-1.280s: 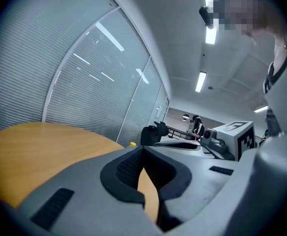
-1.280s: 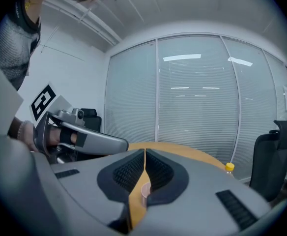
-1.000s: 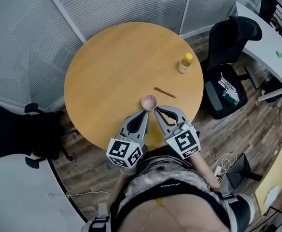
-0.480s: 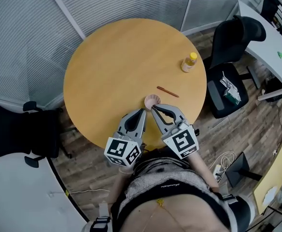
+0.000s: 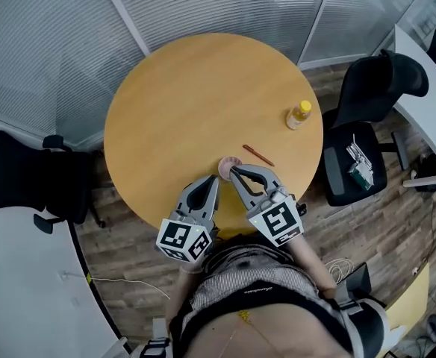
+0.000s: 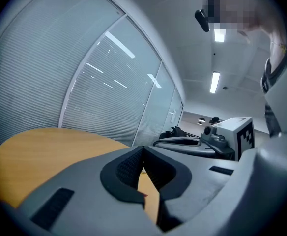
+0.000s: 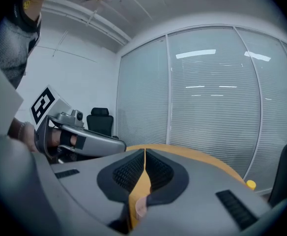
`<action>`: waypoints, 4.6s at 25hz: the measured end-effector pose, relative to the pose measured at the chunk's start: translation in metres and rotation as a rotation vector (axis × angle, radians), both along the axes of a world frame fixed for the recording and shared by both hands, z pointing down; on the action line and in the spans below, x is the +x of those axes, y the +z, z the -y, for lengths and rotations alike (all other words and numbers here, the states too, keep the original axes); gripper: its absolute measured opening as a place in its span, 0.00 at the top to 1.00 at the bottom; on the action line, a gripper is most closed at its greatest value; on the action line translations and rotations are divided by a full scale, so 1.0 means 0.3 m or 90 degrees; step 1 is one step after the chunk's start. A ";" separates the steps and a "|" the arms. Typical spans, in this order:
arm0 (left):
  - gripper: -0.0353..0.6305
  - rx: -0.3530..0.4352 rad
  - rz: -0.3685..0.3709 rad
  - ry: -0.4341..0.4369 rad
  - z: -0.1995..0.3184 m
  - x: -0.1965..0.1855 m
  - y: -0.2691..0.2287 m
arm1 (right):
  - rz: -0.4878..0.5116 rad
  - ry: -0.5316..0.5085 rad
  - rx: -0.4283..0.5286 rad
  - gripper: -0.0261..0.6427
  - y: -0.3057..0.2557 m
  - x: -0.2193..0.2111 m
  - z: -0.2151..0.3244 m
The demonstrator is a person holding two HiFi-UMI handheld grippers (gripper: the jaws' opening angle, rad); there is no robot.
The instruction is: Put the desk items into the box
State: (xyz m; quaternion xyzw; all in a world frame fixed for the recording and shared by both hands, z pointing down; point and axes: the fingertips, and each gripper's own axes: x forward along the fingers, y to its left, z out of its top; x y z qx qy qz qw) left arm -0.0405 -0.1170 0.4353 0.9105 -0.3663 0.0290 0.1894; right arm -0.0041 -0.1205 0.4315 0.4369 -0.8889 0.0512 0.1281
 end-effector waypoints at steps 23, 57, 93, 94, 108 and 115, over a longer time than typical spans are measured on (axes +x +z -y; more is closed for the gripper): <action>0.92 -0.010 0.023 -0.079 -0.009 0.090 -0.006 | 0.005 -0.067 0.010 0.93 0.011 0.097 0.021; 0.92 -0.071 0.027 -0.083 -0.011 0.025 0.094 | -0.095 0.051 -0.136 0.93 0.346 0.341 0.122; 0.92 -0.105 0.044 -0.146 0.049 -0.045 0.154 | -0.239 -0.057 -0.337 0.92 0.780 0.460 0.249; 0.92 -0.106 0.043 -0.148 0.050 -0.044 0.156 | -0.244 -0.063 -0.341 0.92 0.794 0.457 0.249; 0.92 -0.125 0.048 -0.156 0.060 -0.055 0.187 | -0.298 -0.176 -0.439 0.92 0.976 0.410 0.202; 0.92 -0.132 0.049 -0.156 0.058 -0.052 0.197 | -0.327 -0.195 -0.471 0.79 1.033 0.406 0.185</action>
